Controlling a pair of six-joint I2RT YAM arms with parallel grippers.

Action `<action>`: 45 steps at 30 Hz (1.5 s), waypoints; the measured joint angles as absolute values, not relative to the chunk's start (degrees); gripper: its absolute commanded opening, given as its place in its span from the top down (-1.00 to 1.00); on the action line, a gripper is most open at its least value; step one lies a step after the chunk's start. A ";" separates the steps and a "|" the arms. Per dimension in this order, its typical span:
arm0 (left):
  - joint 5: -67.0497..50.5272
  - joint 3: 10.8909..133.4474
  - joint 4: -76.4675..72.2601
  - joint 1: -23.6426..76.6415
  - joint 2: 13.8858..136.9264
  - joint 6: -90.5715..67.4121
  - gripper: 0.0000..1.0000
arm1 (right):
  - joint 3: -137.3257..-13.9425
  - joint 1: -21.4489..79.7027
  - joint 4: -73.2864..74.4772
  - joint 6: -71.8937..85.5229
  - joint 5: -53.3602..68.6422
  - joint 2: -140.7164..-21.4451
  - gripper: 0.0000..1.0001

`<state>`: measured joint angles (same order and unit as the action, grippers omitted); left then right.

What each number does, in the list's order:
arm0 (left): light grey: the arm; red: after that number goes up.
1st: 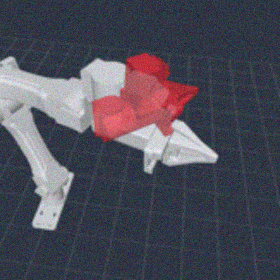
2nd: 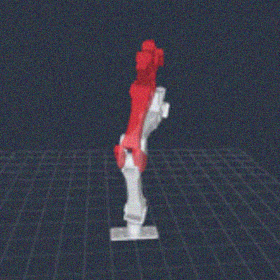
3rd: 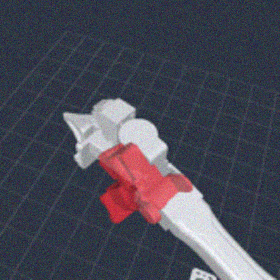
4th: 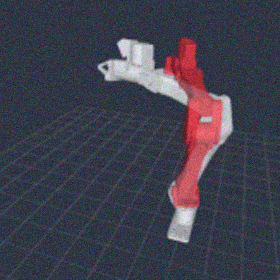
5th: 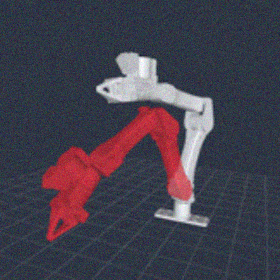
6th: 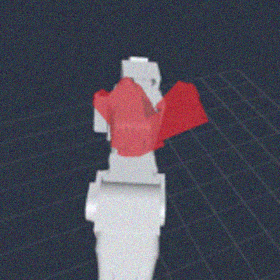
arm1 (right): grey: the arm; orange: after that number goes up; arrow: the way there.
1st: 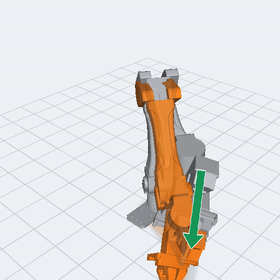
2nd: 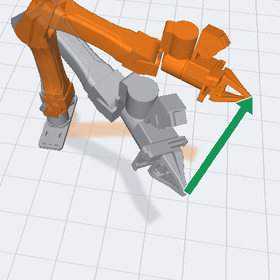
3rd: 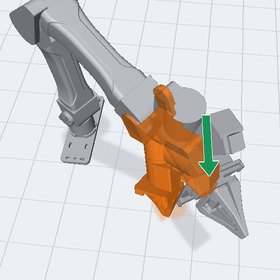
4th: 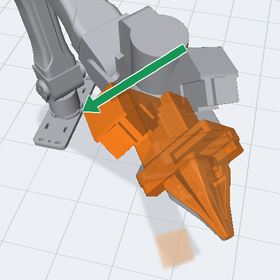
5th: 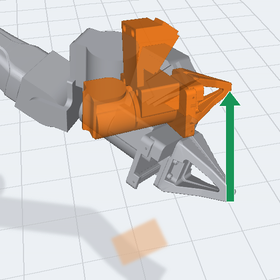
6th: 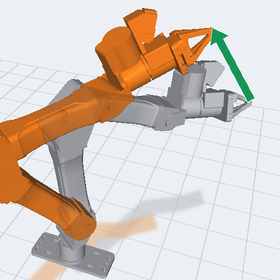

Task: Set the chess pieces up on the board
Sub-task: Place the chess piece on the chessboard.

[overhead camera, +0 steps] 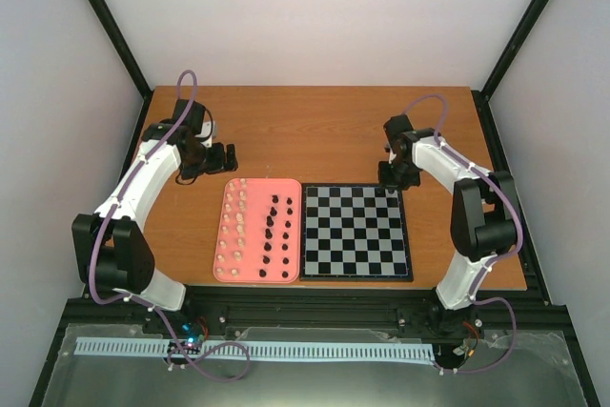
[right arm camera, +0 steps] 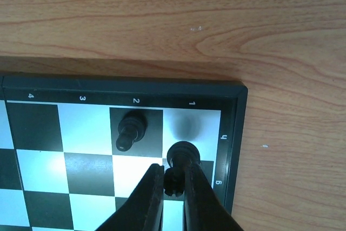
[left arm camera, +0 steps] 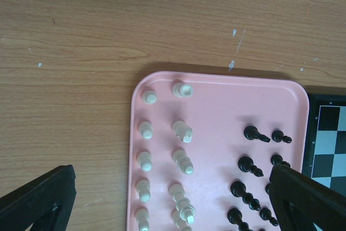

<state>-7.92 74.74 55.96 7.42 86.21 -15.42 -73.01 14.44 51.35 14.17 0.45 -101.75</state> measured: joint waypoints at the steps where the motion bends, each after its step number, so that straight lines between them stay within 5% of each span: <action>1: -7.92 74.74 55.94 7.42 86.21 -15.42 -0.99 | -73.01 14.44 51.22 14.17 0.45 -101.86 0.95; 27: -7.90 74.74 55.94 7.42 86.21 -15.42 -0.99 | -71.94 12.82 48.21 13.74 1.96 -103.48 0.88; 45: -7.90 74.74 55.92 7.42 86.21 -15.42 -1.00 | -70.46 12.82 48.45 12.93 2.35 -103.50 0.25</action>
